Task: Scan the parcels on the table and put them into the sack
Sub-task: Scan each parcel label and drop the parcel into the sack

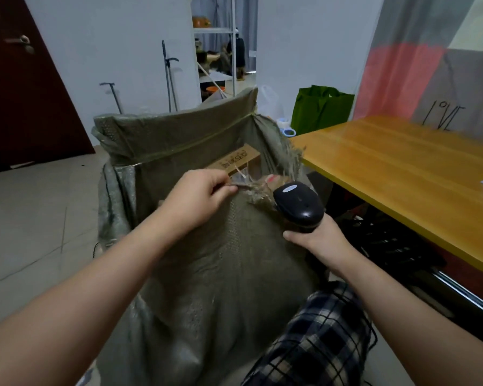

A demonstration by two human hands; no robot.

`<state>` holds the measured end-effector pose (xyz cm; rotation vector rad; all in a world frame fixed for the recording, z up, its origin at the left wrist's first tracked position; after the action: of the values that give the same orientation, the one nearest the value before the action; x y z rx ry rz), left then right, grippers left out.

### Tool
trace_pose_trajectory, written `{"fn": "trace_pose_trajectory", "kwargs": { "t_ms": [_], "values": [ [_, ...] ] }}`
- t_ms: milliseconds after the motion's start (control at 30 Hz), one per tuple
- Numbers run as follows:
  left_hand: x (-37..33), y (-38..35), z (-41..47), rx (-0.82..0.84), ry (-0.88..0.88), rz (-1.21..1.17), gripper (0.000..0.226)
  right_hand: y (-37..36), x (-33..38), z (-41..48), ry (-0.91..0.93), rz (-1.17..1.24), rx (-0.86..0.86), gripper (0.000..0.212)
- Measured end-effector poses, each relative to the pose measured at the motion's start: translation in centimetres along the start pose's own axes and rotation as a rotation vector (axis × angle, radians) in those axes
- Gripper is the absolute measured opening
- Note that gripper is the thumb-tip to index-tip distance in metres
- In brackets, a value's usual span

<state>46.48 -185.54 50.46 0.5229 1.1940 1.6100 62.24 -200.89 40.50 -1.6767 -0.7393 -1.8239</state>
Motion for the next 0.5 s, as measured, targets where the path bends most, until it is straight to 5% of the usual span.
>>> {"fn": "trace_pose_trajectory", "kwargs": {
  "t_ms": [133, 333, 500],
  "values": [
    [-0.2, -1.8, 0.5, 0.023, 0.046, 0.021, 0.024, -0.6, -0.5, -0.2, 0.115, -0.040, -0.018, 0.054],
    [-2.2, -6.8, 0.1, 0.249, -0.057, 0.099, 0.017, 1.9, -2.0, -0.4, 0.048, 0.031, -0.110, 0.043],
    [-6.1, -10.0, 1.1, 0.214, -0.153, 0.059, 0.022, 6.9, -1.1, -1.7, 0.095, -0.060, -0.227, 0.031]
  ]
}}
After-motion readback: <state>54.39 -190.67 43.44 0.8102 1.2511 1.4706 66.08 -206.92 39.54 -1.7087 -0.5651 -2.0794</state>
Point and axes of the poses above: each hand's wrist, its own z-axis towards the middle knuckle, its own y-axis out of the back of the hand, x = y × z, the point moved 6 cm from there along z, towards the middle knuckle, and after that the axes turned 13 degrees about z, right-handed, at the moved point
